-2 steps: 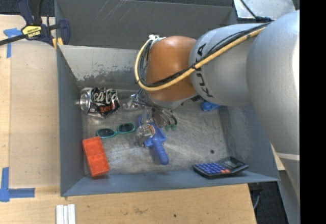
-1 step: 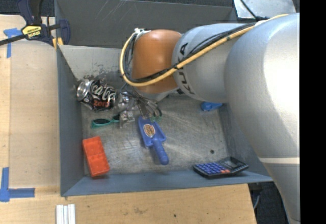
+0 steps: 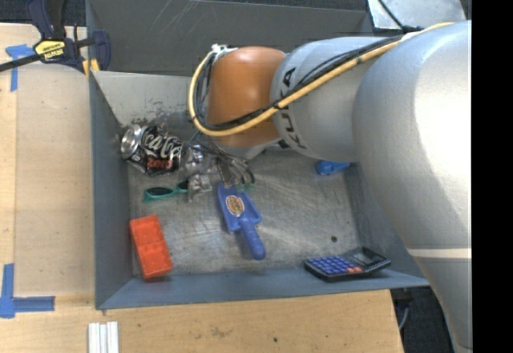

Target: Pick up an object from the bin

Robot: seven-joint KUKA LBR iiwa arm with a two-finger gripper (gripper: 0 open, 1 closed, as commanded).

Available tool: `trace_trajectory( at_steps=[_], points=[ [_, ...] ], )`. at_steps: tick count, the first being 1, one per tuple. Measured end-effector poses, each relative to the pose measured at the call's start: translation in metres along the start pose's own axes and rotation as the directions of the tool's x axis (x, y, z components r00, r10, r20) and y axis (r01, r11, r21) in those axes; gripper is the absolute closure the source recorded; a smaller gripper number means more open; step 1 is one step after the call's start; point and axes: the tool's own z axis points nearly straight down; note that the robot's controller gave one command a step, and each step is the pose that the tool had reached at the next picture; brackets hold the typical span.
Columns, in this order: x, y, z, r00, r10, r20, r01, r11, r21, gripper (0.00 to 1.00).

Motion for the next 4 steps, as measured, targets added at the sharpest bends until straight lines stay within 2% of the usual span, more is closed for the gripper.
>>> trace_trajectory(
  at_steps=[1,2,3,4],
  points=[
    [-0.0067,-0.0001,0.001,1.0,0.021,-0.018,-0.021,1.0,-0.001,1.0],
    [-0.0085,-0.0017,0.0013,0.997,0.067,-0.023,-0.067,0.998,-0.003,1.0],
    [-0.0107,0.0051,0.0015,0.997,0.07,-0.022,-0.069,0.998,0.005,1.0],
    [-0.0075,-0.0043,0.0011,0.997,0.081,-0.014,-0.081,0.997,-0.004,1.0]
  ],
)
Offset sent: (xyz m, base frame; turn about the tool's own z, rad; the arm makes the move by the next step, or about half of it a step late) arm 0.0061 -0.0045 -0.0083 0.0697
